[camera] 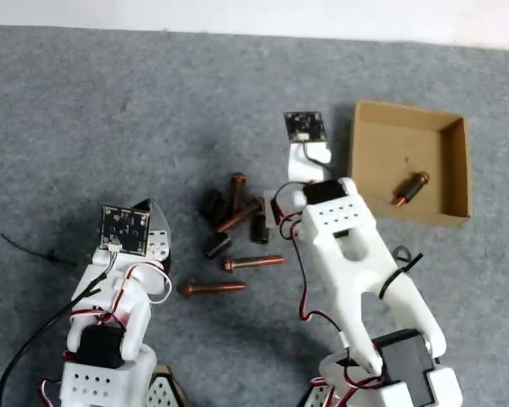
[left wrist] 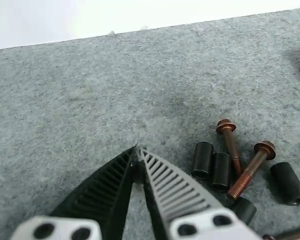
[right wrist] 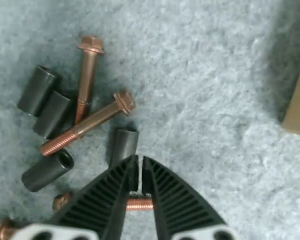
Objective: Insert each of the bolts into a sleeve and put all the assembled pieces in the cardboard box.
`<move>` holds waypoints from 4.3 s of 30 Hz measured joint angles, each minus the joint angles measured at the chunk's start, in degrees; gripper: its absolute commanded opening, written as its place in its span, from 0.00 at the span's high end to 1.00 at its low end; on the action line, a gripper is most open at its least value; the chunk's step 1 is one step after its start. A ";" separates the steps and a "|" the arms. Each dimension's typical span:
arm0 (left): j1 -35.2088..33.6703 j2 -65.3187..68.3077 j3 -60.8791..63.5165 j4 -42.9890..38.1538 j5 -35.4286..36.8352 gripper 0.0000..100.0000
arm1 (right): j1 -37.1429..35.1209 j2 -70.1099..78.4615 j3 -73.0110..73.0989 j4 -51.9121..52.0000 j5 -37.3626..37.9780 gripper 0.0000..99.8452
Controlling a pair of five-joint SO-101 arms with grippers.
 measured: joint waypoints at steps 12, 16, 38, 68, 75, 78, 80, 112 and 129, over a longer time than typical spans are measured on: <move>0.53 0.00 0.00 0.00 0.00 0.99 | -6.51 9.49 0.00 -0.44 0.00 0.86; 0.53 0.00 0.00 0.00 0.00 0.99 | -6.86 11.69 0.26 -3.87 0.09 0.86; 0.53 0.00 0.00 0.00 0.00 0.99 | -5.01 21.01 -8.00 -5.36 4.84 0.86; 0.53 0.00 0.00 0.00 0.00 0.99 | -3.16 27.96 -9.93 -8.88 18.90 1.00; 0.53 0.00 0.00 0.00 0.00 0.99 | -3.08 27.25 -10.02 -9.14 18.99 1.00; 0.53 0.00 0.00 0.00 0.00 0.99 | -3.08 23.91 -9.23 -9.23 18.99 1.00; 0.53 0.00 0.00 0.00 0.00 0.99 | -3.16 20.57 -5.98 -9.23 18.99 1.00; 3.60 0.09 2.90 -6.15 0.00 0.95 | 10.64 -51.60 51.78 -27.78 18.99 1.00; 6.68 1.85 -1.23 -5.80 0.00 0.90 | 11.43 -82.46 63.47 -27.78 18.99 1.00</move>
